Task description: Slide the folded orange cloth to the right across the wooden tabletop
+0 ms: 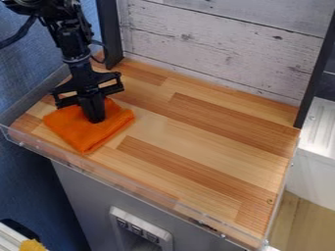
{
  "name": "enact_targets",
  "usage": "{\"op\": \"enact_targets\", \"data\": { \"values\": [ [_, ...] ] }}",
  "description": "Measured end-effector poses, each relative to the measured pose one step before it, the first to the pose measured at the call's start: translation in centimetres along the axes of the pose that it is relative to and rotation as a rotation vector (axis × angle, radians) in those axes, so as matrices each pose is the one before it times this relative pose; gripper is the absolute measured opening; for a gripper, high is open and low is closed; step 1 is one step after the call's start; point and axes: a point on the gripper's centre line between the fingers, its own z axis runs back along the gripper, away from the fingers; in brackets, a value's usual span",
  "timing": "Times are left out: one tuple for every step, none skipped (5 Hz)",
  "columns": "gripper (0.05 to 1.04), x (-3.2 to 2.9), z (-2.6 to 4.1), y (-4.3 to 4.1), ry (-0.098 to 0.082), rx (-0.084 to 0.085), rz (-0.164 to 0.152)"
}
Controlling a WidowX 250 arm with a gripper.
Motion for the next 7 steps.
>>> {"op": "enact_targets", "data": {
  "values": [
    [0.059, -0.540, -0.130, -0.730, -0.0144, 0.0017, -0.1184],
    [0.059, -0.460, -0.084, -1.203, -0.0202, 0.0052, -0.1352],
    [0.059, -1.002, -0.055, -1.560, -0.0062, 0.0117, -0.1546],
    [0.059, -0.554, 0.025, -1.589, 0.0027, 0.0156, -0.1305],
    [0.059, -0.218, -0.048, -1.366, 0.0067, 0.0137, -0.0977],
    [0.059, 0.219, 0.155, -1.551, 0.0014, 0.0109, -0.0866],
    [0.059, 0.418, -0.082, -0.525, 0.0105, 0.0021, -0.0460]
  ]
}}
